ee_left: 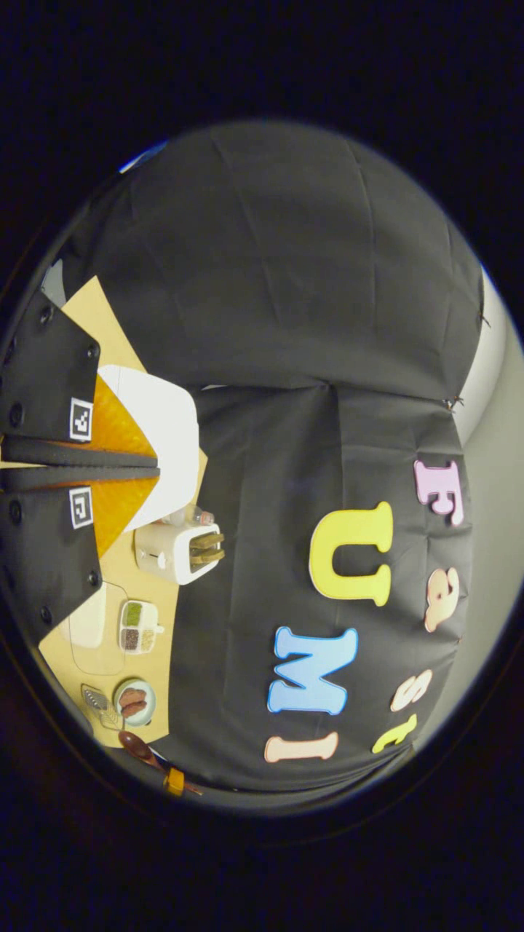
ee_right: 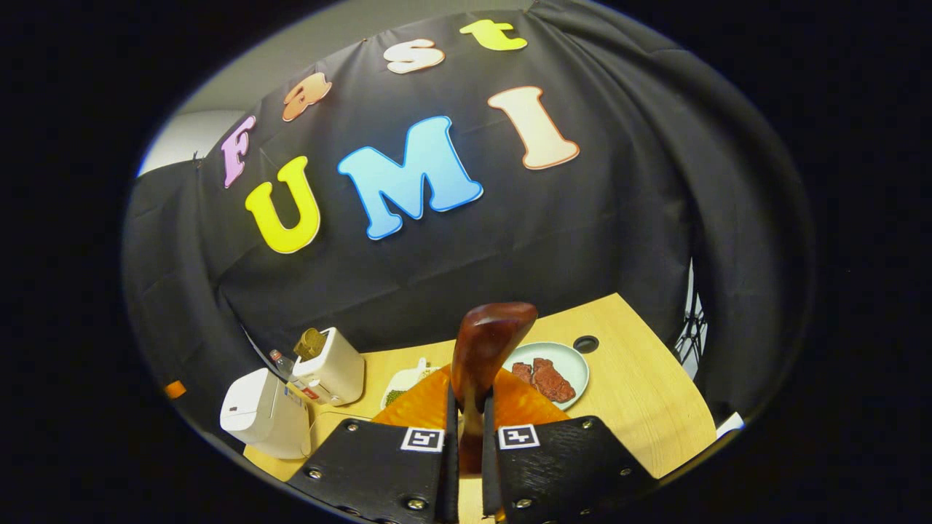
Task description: Close the left gripper, press the button to open the rice cooker; take a wooden spoon from the chopstick holder with the right hand, scoop a spoonful of rice and pour it into the rice cooker, then put the wooden spoon back into the chopstick holder.
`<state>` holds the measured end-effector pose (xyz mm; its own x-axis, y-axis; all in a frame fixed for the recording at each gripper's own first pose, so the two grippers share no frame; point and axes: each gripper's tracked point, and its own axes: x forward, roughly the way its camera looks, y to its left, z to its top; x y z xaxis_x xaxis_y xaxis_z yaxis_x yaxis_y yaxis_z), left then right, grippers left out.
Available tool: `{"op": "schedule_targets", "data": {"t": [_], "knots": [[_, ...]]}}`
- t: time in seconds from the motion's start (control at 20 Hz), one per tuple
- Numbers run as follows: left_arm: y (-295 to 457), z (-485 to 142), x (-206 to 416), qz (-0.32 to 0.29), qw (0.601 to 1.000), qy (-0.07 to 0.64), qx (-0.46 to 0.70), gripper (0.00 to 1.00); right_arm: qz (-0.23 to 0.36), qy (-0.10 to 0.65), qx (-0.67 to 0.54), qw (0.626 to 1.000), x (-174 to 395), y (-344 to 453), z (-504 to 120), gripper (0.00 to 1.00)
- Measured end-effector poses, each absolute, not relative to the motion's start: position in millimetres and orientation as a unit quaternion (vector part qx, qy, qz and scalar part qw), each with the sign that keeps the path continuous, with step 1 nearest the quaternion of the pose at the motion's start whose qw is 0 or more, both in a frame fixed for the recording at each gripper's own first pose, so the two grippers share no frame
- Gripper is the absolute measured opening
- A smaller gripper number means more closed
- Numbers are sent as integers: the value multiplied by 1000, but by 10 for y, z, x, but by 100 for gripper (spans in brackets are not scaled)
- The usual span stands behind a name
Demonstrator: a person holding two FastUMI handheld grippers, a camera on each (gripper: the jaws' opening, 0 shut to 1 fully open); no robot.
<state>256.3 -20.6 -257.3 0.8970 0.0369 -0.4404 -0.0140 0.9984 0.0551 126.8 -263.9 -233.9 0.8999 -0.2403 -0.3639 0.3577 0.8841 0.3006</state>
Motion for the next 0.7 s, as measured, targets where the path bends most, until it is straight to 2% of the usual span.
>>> {"op": "schedule_targets", "data": {"t": [0.1,0.15,0.2,0.25,0.3,0.4,0.45,0.5,0.55,0.7], "knots": [[-139,-2882,2747,21,966,256,22,8,-162,162,179,957,1245,-2625,-2328,13],[-122,-3058,2850,23,962,272,17,9,-165,161,177,957,1235,-2620,-2305,17],[-72,-3254,2941,25,955,294,21,8,-171,162,176,956,1215,-2617,-2288,13],[-55,-3425,3020,26,949,314,29,6,-174,162,174,956,1193,-2593,-2280,13],[-44,-3533,3111,25,944,327,36,9,-174,163,172,956,1177,-2559,-2265,13],[-15,-3690,3280,19,936,349,43,9,-175,165,166,956,1145,-2495,-2233,13],[-4,-3771,3348,18,930,365,45,9,-176,165,162,957,1132,-2469,-2209,17],[4,-3895,3363,18,921,388,45,9,-175,166,158,958,1126,-2439,-2196,17],[22,-4012,3332,22,908,417,45,7,-173,166,156,958,1114,-2384,-2185,13],[24,-4065,3321,25,889,455,40,9,-171,165,154,959,1087,-2330,-2158,13]]}}
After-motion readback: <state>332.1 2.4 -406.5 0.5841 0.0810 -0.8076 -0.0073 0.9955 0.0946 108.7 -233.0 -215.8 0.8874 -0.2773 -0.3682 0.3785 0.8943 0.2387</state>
